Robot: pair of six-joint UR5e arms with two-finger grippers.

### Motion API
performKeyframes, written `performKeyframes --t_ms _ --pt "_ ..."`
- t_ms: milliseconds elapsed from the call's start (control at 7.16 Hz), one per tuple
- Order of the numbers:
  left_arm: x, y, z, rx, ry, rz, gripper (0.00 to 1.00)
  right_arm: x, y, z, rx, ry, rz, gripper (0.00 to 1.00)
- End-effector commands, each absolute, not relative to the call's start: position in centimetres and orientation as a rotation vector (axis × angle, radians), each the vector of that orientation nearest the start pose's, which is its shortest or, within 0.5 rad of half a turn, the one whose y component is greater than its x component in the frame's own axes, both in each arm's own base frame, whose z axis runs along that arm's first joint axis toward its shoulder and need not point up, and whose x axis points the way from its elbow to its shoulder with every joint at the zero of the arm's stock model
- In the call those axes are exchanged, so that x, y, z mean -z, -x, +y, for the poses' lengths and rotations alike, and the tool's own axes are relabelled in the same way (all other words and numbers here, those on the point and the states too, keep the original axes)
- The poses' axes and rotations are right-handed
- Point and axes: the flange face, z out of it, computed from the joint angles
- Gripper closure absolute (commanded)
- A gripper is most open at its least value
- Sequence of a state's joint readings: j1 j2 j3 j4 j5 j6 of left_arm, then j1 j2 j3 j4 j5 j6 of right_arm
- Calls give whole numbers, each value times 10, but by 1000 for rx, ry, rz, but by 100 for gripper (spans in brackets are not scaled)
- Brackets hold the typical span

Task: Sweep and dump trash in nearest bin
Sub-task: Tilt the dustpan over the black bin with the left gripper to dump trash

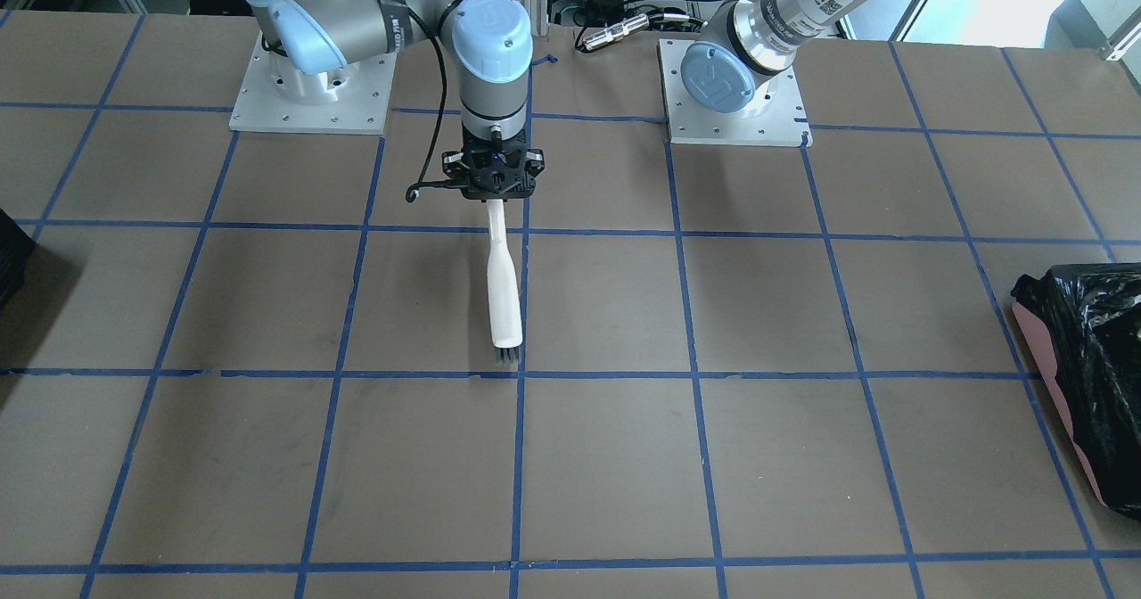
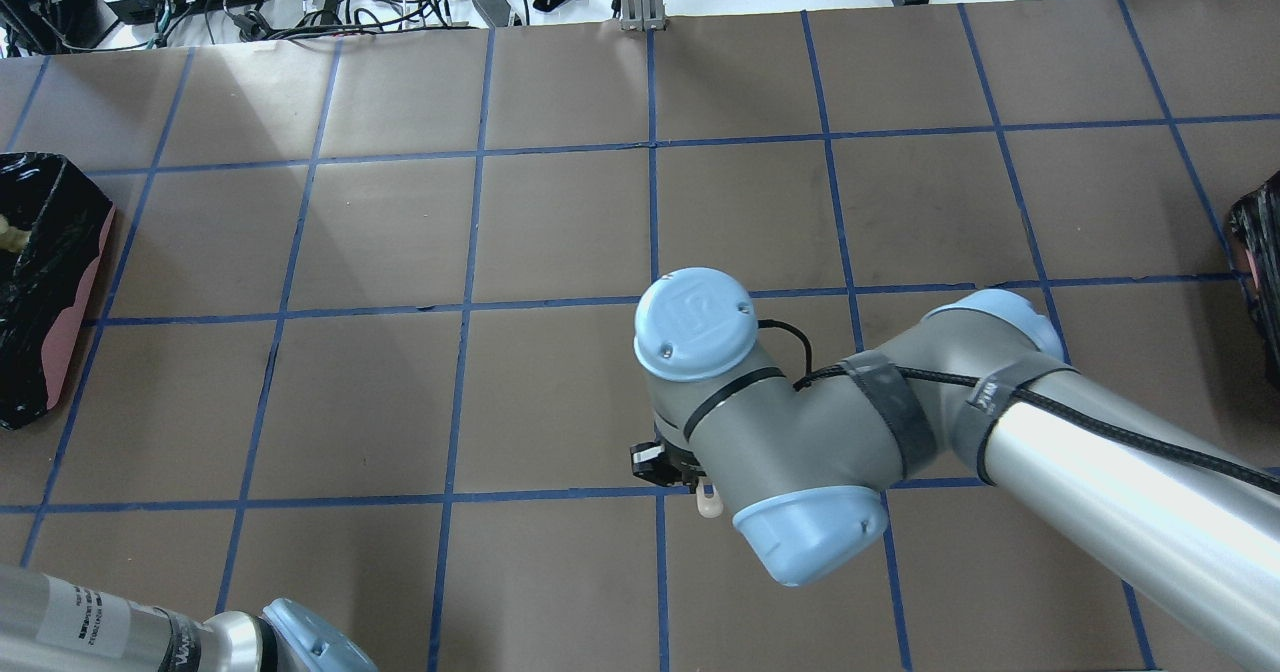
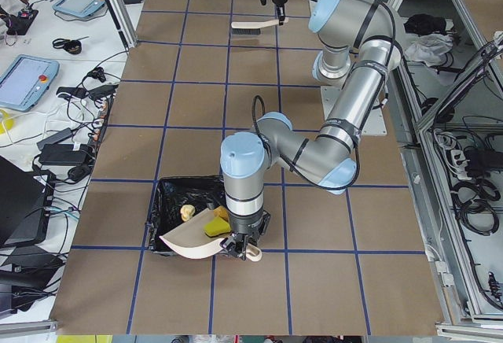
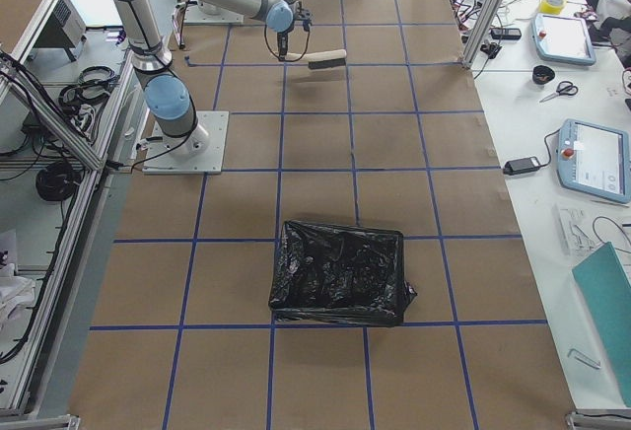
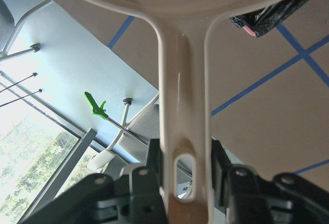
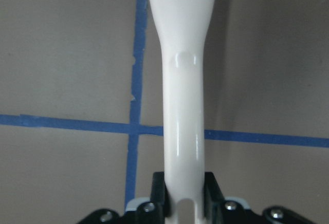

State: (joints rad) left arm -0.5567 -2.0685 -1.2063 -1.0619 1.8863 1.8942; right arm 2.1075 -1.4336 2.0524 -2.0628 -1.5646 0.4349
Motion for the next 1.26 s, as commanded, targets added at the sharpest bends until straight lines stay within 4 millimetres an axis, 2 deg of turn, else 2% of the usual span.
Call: performKeyframes --t_ms 0,419,698,838,1117 --pt "-436 -549 -471 -450 -1128 2426 100 -241 -373 -332 -186 146 3190 100" --pt "-448 -528 -492 -543 -1206 2302 100 -239 -375 -327 -236 67 3166 100" --pt "-455 -514 -512 -602 -1398 2131 100 -235 -373 -323 -249 6 3172 100" --pt "-454 -502 -524 -641 -1556 2028 100 -235 -373 -323 -247 -71 3175 100" --pt "-458 -500 -531 -688 -1699 1848 100 -236 -376 -321 -259 -122 3154 100"
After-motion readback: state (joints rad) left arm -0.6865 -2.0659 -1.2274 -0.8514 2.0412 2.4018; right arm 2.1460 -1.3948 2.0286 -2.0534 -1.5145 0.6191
